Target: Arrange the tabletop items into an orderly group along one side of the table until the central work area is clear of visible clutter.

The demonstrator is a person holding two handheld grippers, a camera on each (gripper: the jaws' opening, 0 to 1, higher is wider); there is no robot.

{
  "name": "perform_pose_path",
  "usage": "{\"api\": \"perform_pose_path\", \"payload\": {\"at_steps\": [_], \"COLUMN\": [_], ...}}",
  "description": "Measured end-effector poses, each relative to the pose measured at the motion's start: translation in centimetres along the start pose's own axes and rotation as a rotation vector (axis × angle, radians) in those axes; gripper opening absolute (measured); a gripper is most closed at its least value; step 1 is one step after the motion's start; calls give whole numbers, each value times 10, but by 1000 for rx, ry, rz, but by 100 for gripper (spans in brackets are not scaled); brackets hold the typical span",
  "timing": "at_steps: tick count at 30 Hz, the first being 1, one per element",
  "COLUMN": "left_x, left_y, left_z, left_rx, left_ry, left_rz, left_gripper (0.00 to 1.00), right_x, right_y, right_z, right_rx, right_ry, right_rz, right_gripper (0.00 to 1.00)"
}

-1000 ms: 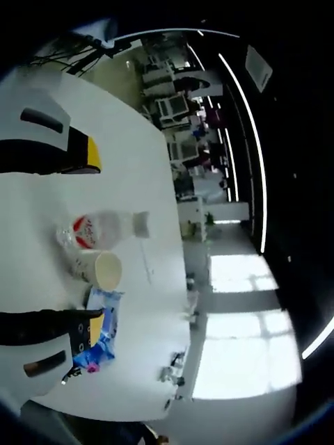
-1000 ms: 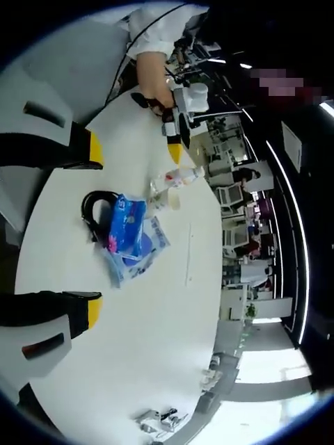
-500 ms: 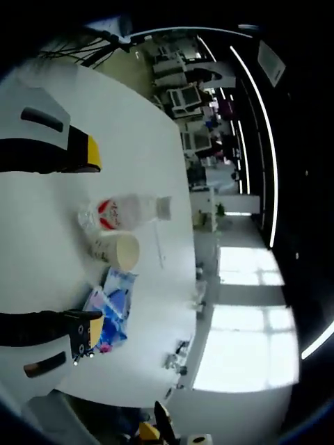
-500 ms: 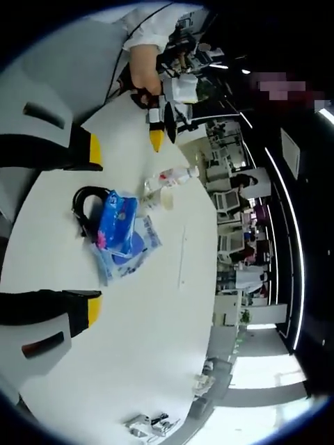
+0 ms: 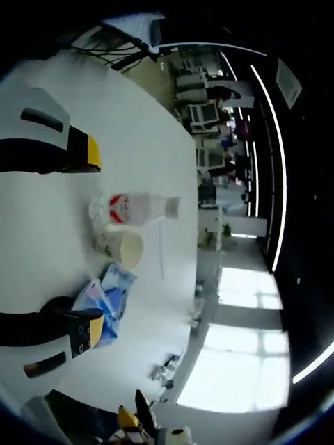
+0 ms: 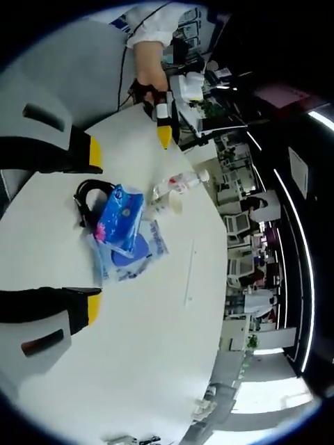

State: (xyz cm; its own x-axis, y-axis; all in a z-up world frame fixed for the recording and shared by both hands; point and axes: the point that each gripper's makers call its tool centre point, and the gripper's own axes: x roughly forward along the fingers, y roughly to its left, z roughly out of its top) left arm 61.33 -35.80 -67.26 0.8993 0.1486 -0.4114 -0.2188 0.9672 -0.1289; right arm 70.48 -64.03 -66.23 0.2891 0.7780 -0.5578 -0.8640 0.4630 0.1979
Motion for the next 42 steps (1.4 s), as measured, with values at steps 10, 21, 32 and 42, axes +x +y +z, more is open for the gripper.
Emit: {"api": "perform_pose_path", "payload": {"at_steps": [10,21,32,42], "left_x": [12,20,41,50], "left_y": [-30,-53,-80,-92], "left_z": [-10,-20,-32,-42], "left_rx": [38,38,22,10], "left_ry": [41,83,130,170], "left_rz": [-30,-34,-72,-69], "left_gripper": [76,75,71,67], "right_x": [19,37,57,79], "right_y": [-9,-15,-23,-23], "right_z": [-3,-2,-13,-17], "right_rx": [22,37,52,62], "right_ry": [25,31,65,65], "right_rz": [56,89,91,111], "right_gripper": [59,59,49,41]}}
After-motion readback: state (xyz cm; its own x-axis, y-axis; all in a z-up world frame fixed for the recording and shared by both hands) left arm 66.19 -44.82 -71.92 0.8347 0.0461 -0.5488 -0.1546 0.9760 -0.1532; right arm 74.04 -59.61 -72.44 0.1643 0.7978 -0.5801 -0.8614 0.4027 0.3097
